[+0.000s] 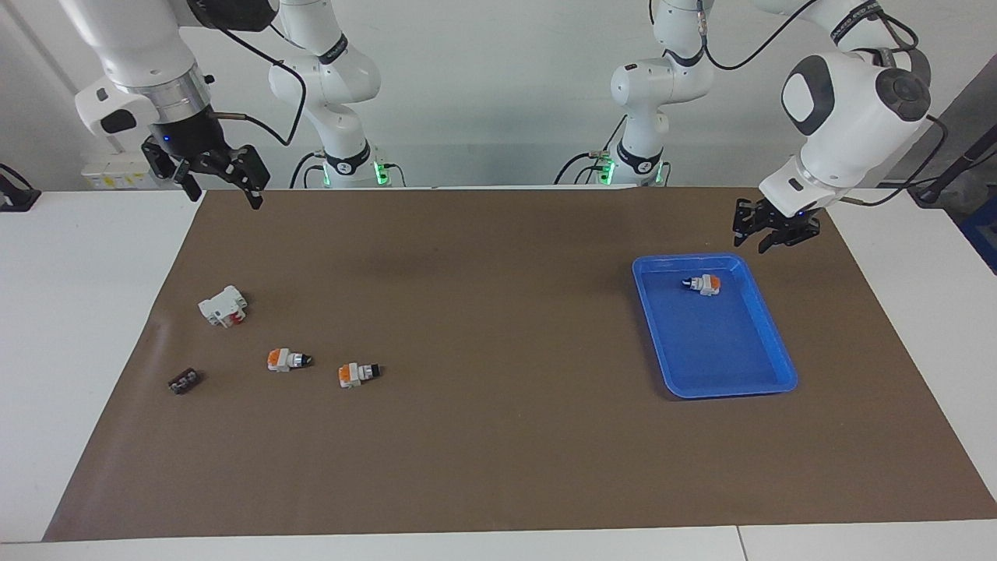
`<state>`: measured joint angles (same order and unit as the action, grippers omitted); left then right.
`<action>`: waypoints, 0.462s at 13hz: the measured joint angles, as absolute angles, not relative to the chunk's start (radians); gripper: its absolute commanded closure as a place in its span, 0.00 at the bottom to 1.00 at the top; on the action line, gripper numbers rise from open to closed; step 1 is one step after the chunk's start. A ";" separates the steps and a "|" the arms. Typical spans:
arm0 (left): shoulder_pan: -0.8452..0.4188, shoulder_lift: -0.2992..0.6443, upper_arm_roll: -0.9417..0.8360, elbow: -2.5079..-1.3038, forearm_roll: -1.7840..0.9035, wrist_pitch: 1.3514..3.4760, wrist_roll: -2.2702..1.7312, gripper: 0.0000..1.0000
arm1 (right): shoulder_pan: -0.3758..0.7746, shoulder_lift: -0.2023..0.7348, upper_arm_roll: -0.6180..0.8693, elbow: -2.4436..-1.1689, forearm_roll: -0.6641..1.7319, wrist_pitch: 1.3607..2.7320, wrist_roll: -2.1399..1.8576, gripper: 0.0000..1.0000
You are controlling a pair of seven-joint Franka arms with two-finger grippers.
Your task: Turn and place switch with both arms
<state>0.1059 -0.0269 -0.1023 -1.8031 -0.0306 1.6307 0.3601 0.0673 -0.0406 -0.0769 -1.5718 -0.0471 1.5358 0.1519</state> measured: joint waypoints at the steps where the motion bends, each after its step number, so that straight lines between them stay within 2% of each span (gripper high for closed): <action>1: 0.104 -0.029 -0.105 -1.753 -0.029 1.571 0.343 0.19 | 0.067 -0.041 -0.077 -1.572 -0.047 1.536 0.152 0.00; 4: 0.100 -0.036 -0.106 -1.606 -0.024 1.432 0.326 0.01 | 0.067 -0.041 -0.077 -1.572 -0.047 1.536 0.152 0.00; 6: 0.100 -0.043 -0.106 -1.546 -0.002 1.385 0.321 0.01 | 0.067 -0.041 -0.077 -1.572 -0.047 1.536 0.152 0.00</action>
